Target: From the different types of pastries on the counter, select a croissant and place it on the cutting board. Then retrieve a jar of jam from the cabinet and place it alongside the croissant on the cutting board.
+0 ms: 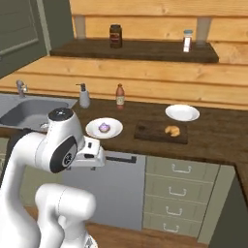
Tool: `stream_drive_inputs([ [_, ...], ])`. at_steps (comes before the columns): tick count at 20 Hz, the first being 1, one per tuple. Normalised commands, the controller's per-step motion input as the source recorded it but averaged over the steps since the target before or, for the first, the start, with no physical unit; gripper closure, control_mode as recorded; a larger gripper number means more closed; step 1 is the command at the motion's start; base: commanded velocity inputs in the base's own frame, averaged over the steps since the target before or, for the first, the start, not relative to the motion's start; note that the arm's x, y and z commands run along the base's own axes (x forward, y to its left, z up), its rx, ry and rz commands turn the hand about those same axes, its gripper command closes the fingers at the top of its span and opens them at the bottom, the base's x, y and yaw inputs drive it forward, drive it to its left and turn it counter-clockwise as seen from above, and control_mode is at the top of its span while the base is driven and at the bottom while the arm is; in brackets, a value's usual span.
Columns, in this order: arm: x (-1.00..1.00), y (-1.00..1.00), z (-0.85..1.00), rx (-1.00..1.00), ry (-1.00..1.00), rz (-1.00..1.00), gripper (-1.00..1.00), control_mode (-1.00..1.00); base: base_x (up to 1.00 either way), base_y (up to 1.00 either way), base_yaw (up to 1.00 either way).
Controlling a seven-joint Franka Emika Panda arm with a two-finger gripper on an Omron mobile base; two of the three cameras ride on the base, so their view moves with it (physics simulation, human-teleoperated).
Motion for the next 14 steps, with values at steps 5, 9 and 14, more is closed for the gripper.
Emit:
stream_drive_inputs([
  [5,0.00,0.00,0.00,0.00,0.00,0.00,-1.00,1.00,-0.51,0.99,0.00],
  [9,0.00,0.00,0.00,0.00,0.00,0.00,-1.00,1.00,-0.11,0.99,0.00],
  [14,0.00,0.00,0.00,0.00,0.00,0.00,-1.00,1.00,0.00,0.79,0.00],
])
